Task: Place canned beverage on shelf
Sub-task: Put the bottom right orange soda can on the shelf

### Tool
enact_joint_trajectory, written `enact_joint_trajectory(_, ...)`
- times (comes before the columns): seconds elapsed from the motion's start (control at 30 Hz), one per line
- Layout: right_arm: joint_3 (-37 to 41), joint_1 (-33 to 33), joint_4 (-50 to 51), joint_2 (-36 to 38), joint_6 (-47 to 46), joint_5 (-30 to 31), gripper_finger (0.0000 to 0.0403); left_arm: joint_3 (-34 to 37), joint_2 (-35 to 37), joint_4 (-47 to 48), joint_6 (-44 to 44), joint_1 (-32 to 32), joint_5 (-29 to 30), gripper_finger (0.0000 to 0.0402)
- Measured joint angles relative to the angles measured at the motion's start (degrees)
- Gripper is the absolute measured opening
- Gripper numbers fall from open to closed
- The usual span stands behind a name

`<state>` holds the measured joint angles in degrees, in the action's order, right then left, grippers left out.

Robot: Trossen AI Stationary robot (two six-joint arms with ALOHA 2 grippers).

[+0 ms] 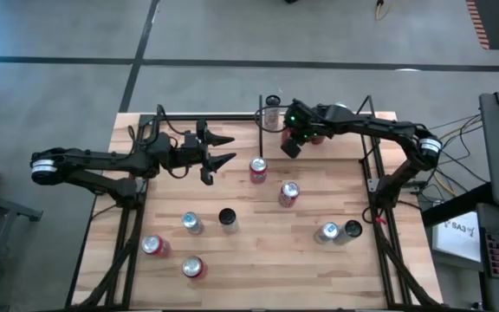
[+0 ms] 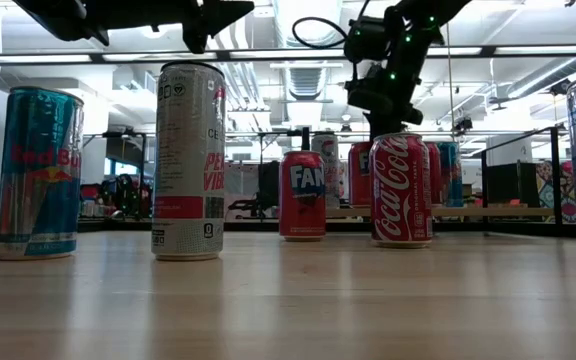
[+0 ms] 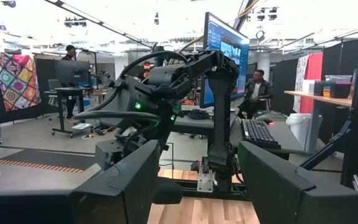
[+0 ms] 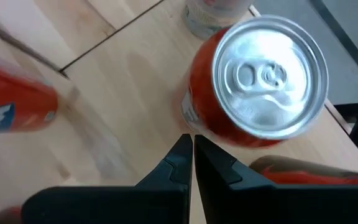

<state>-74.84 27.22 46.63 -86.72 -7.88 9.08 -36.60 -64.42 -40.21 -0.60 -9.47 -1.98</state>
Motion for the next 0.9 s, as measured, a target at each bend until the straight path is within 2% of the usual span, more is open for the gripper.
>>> enact_joint_trajectory(0.9, -1.93, 2.74, -4.89, -0.47, 1.90, -0.04, 0.0009, 0.00, 0.00, 0.35, 0.04, 0.00, 0.00, 0.0205)
